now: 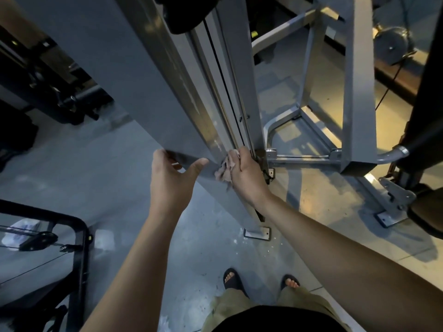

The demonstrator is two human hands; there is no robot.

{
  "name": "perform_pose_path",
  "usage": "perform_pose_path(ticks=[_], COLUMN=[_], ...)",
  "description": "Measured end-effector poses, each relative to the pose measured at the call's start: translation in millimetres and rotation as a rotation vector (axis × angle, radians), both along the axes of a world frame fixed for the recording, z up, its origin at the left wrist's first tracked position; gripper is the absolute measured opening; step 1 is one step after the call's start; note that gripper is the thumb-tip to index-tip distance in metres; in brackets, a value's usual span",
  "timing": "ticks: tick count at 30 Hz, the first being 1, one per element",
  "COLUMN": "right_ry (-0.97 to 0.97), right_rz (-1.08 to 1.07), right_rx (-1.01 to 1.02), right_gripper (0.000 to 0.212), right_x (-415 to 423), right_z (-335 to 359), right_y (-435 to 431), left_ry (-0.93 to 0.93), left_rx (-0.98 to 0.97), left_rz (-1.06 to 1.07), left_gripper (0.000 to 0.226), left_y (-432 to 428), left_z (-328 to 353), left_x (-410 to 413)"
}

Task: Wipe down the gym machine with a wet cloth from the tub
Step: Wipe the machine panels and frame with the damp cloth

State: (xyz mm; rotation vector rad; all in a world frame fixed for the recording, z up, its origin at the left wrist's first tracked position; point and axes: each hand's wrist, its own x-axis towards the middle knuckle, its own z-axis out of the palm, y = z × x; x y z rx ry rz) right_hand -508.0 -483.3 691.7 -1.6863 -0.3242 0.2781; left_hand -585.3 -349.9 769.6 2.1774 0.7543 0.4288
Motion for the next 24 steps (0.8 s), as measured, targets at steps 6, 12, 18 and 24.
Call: perform_pose_path(ticks=[6,12,18,24], right_ry=[-0.098,-0.24,-0.181,-0.259], right_rz=[0.12,0.036,0.058,0.104], right_rx=[-0.041,-0.015,-0.08,-0.014], right_gripper=[0.011,0.011,0.015,0.017], right_x=[-1.6,4.9,2.9,-5.0], right_z=[-13.0,2.3,-0.6,11.8], right_y=[-12.5,-3.5,-3.1,-13.1], left_ry=[-0.002,0.019,0.017,0.042], left_rx=[-0.004,-0.006,0.007,0.01], left_rz=[-0.003,-0.02,-0.022,-0.028], left_gripper=[0.052,0.056,0.059,0.06], left_y=[4.1,10.4,11.4,10.4], left_z=[-1.1,3.1,4.6,4.1], left_x=[3.3,9.1,10.6,10.2])
